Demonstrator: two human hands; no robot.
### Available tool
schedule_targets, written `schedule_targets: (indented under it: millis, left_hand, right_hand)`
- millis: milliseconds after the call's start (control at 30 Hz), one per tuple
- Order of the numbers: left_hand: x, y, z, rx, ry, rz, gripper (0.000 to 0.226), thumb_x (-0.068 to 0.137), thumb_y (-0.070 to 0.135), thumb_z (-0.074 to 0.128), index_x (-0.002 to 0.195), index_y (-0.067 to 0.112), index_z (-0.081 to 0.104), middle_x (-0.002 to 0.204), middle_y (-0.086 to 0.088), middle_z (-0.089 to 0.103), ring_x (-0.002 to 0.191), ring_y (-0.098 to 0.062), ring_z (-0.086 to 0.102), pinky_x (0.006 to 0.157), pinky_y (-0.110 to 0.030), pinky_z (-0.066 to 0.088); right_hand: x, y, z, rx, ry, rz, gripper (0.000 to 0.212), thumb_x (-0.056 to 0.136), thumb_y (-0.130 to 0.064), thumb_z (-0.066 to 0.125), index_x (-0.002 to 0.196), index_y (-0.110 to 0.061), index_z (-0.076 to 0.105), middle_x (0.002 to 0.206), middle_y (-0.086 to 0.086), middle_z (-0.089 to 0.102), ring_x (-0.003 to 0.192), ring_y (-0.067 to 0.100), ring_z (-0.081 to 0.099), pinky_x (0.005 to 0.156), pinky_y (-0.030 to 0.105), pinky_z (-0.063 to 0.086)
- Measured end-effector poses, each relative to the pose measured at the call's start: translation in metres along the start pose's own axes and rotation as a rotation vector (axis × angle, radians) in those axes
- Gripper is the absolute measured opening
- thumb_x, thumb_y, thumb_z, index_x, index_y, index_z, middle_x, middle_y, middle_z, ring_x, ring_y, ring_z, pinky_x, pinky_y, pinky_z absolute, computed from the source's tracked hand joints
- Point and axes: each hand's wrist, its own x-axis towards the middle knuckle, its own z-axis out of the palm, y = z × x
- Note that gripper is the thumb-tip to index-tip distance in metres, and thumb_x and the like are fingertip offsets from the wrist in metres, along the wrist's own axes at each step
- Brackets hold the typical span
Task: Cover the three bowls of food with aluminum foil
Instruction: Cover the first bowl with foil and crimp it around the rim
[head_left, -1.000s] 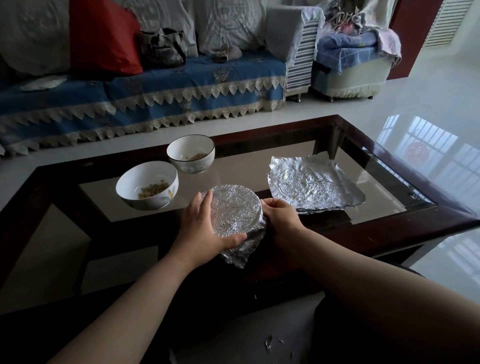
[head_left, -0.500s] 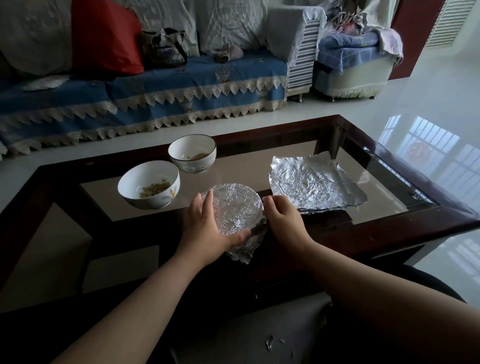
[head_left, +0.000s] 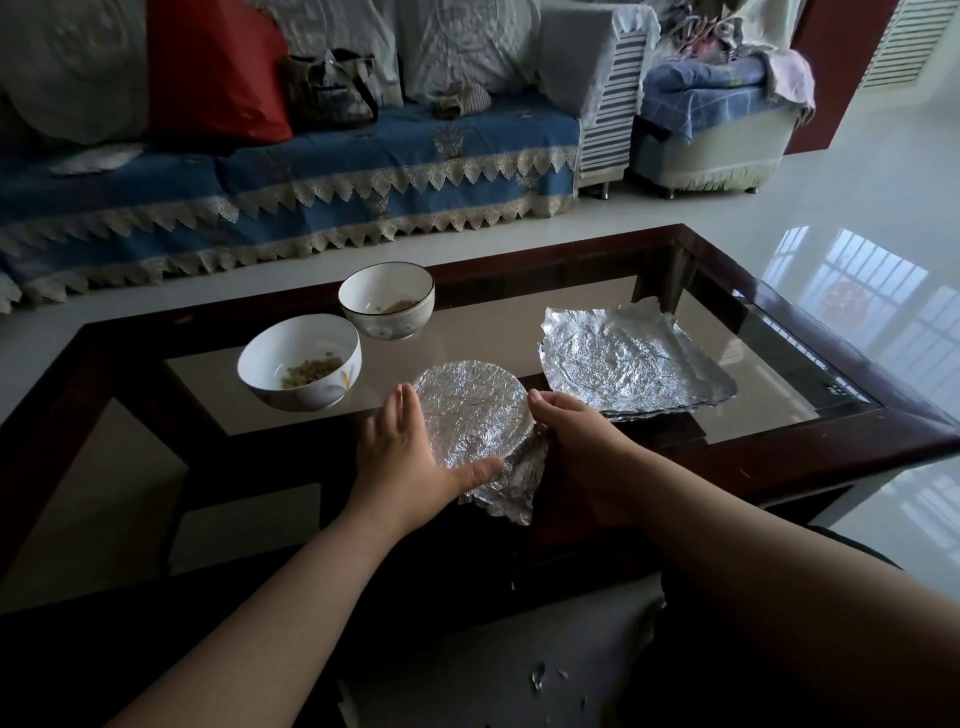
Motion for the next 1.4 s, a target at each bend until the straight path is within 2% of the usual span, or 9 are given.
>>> schedule_targets:
  millis: [133,333,567,767,900,967,1133,1300,1400]
  left_hand:
    - [0.0,0.0,0.001,0.008,0.003,-0.003,0.14,0.047,0.089,0.045,0.152,0.013,-0.008,0.16,-0.006,-0.007,0.145,-0.028,0.0,0.117,-0.04,0.006]
    - [0.001,0.0,0.001,-0.031,0.003,-0.003,0.139,0.046,0.088,0.045,0.152,0.013,-0.006,0.16,-0.005,-0.006,0.145,-0.028,-0.001,0.118,-0.04,0.006]
    - [0.0,0.0,0.003,-0.07,0.016,0.012,0.139,0.047,0.087,0.047,0.152,0.013,-0.006,0.16,-0.006,-0.006,0.145,-0.027,-0.002,0.118,-0.041,0.006]
    - [-0.001,-0.002,0.005,-0.099,0.051,0.036,0.145,0.042,0.095,0.046,0.152,0.014,-0.003,0.159,-0.007,-0.002,0.144,-0.025,-0.001,0.118,-0.04,0.006]
    - [-0.001,-0.003,0.006,-0.108,0.068,0.041,0.144,0.038,0.094,0.039,0.152,0.015,-0.002,0.159,-0.007,0.0,0.143,-0.024,0.001,0.117,-0.04,0.007]
    - [-0.001,-0.003,0.006,-0.113,0.065,0.042,0.144,0.039,0.093,0.043,0.152,0.016,-0.002,0.159,-0.007,0.001,0.143,-0.024,0.001,0.117,-0.04,0.007]
    - [-0.002,0.001,0.006,-0.109,0.059,0.026,0.144,0.044,0.093,0.053,0.152,0.015,-0.001,0.159,-0.009,0.001,0.144,-0.026,0.001,0.117,-0.04,0.007]
    - [-0.002,0.006,0.007,-0.06,0.098,-0.032,0.136,0.048,0.087,0.042,0.152,0.01,0.0,0.159,-0.013,0.002,0.143,-0.031,0.003,0.116,-0.041,0.006]
    - [-0.002,0.01,0.011,-0.031,0.13,-0.05,0.134,0.05,0.087,0.04,0.151,0.007,0.004,0.158,-0.017,0.004,0.142,-0.035,0.009,0.116,-0.042,0.01]
  right_hand:
    - [0.001,-0.001,0.001,0.167,0.012,0.049,0.022,0.099,-0.014,0.044,0.093,-0.002,0.062,0.082,0.013,0.066,0.073,0.022,0.065,0.064,0.031,0.059]
    - [0.004,0.004,0.004,0.231,0.105,0.038,0.018,0.097,-0.012,0.05,0.094,0.0,0.062,0.088,0.016,0.064,0.079,0.026,0.062,0.083,0.042,0.051]
    - [0.009,0.009,0.006,0.154,0.208,0.005,0.021,0.096,-0.017,0.053,0.082,-0.004,0.062,0.077,0.015,0.064,0.067,0.026,0.061,0.071,0.038,0.054]
    - [0.013,0.009,0.008,0.137,0.21,0.077,0.031,0.095,-0.018,0.055,0.113,0.006,0.063,0.107,0.026,0.066,0.094,0.036,0.064,0.092,0.051,0.051]
    - [0.016,0.01,0.011,0.128,0.264,0.015,0.007,0.093,-0.008,0.057,0.089,-0.005,0.062,0.081,0.013,0.062,0.069,0.022,0.058,0.067,0.035,0.051]
    - [0.021,0.013,0.009,0.087,0.354,-0.03,0.009,0.091,-0.007,0.06,0.083,-0.012,0.059,0.08,0.008,0.059,0.069,0.019,0.055,0.066,0.034,0.049]
    - [0.021,0.015,0.009,-0.046,0.448,-0.09,0.006,0.087,-0.015,0.067,0.082,-0.014,0.064,0.08,0.005,0.065,0.075,0.019,0.058,0.075,0.036,0.051]
    - [0.014,0.001,0.006,-0.213,0.434,-0.254,0.021,0.097,-0.024,0.05,0.107,-0.008,0.058,0.081,0.002,0.069,0.071,0.017,0.063,0.071,0.038,0.054]
    - [0.005,0.001,0.008,-0.424,0.332,-0.338,0.03,0.094,-0.037,0.054,0.104,-0.01,0.058,0.083,-0.003,0.064,0.071,0.008,0.061,0.062,0.018,0.05]
